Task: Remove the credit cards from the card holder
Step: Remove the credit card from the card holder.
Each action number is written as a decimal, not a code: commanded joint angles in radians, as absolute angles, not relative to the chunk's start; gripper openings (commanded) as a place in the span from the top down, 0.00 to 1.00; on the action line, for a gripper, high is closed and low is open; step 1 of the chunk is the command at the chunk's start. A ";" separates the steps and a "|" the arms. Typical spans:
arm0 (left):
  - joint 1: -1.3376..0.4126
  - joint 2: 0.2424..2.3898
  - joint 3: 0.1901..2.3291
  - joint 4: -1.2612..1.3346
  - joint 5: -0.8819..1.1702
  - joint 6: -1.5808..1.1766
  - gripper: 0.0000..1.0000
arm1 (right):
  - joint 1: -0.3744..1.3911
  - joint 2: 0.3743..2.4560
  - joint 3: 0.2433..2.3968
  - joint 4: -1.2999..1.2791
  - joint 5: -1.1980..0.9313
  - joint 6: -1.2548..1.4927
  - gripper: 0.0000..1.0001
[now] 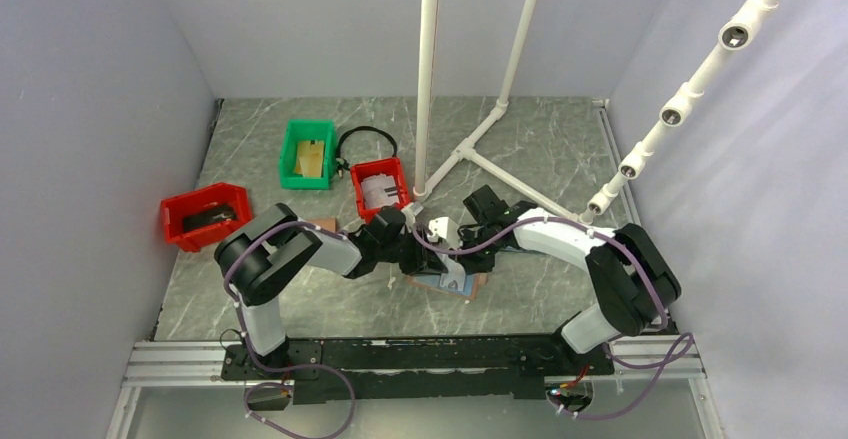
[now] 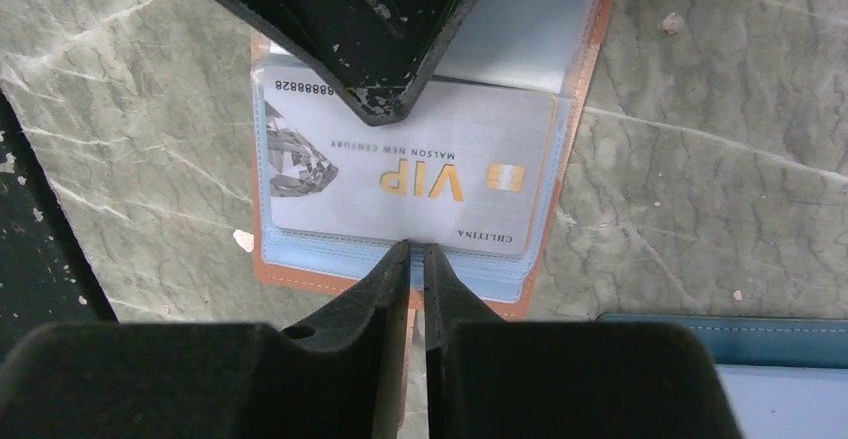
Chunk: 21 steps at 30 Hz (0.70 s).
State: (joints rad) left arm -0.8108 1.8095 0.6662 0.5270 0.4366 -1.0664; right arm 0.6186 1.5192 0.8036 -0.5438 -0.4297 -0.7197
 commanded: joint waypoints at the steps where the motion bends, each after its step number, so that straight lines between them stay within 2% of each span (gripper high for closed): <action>1: -0.827 1.837 0.694 0.600 0.487 -1.104 0.80 | 0.672 1.564 0.807 -0.472 -0.493 -0.707 0.88; 5: -0.826 1.835 0.695 0.609 0.493 -1.106 0.82 | 0.678 1.575 0.823 -0.476 -0.520 -0.679 0.90; 6: -0.825 1.834 0.692 0.618 0.496 -1.107 0.85 | 0.678 1.577 0.828 -0.476 -0.526 -0.666 0.90; 8: -0.821 1.829 0.680 0.655 0.498 -1.115 0.98 | 0.678 1.583 0.843 -0.488 -0.558 -0.652 0.90; 9: -0.818 1.827 0.676 0.670 0.500 -1.120 1.00 | 0.678 1.586 0.848 -0.489 -0.569 -0.642 0.90; 15: -0.794 1.786 0.618 0.691 0.471 -1.143 1.00 | 0.668 1.621 0.868 -0.481 -0.447 -0.591 0.91; 21: -0.771 1.753 0.568 0.741 0.467 -1.176 1.00 | 0.658 1.643 0.860 -0.491 -0.412 -0.587 0.91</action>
